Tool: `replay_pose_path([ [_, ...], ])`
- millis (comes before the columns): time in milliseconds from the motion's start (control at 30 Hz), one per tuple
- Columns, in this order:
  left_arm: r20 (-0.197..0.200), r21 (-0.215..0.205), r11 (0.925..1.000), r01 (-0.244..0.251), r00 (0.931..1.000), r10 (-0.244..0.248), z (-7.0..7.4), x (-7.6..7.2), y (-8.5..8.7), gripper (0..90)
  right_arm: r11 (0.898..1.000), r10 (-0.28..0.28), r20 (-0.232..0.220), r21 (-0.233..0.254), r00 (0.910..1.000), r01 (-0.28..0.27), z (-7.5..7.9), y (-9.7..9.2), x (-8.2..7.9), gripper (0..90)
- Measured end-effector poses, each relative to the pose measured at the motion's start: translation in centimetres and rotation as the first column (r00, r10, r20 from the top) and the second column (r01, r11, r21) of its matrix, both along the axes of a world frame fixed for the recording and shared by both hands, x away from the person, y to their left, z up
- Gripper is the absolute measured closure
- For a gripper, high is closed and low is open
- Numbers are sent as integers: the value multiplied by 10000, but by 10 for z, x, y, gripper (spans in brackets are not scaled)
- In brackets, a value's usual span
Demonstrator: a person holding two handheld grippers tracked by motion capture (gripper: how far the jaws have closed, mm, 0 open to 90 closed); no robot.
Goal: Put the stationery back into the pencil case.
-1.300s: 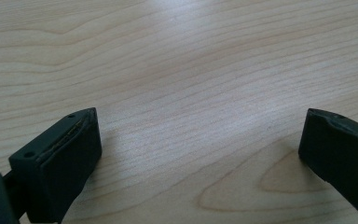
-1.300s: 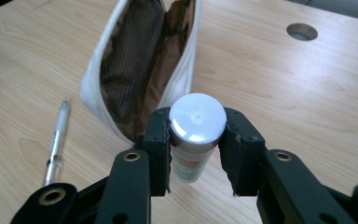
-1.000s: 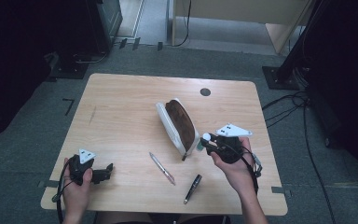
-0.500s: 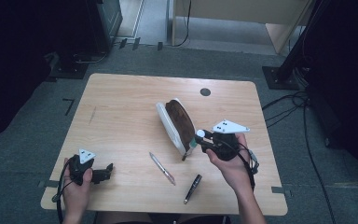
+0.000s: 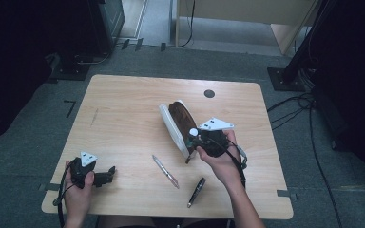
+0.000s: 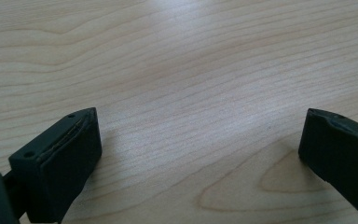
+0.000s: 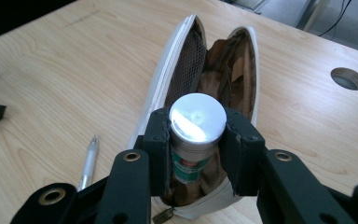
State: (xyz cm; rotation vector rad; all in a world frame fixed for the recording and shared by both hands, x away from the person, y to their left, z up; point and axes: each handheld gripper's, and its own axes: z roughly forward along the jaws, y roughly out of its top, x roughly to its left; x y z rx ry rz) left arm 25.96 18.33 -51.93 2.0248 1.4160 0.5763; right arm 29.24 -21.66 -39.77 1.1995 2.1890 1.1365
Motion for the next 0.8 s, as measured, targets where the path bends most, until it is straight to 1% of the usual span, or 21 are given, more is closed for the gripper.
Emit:
replay_pose_path([
  [100, 2, -2, 10000, 1, 10000, -1, 0, 0, 0, 0, 9996, -30, -114, -273, 9999, 27, -6, 5, 3, 655],
  [367, 11, -17, 10000, -9, 10000, 9, 0, 0, 0, 0, 9964, 27, -412, -850, 9991, -61, -19, 11, 8, 655],
  [500, 0, 24, 10000, 22, 10000, -22, 0, 0, 0, 0, 9951, 13, -598, -982, 9982, -71, -25, 12, 9, 655],
  [800, -5, -9, 10000, 2, 10000, -2, 0, 0, 0, 0, 9934, 24, -797, -1137, 9968, -115, -37, 13, 10, 651],
])
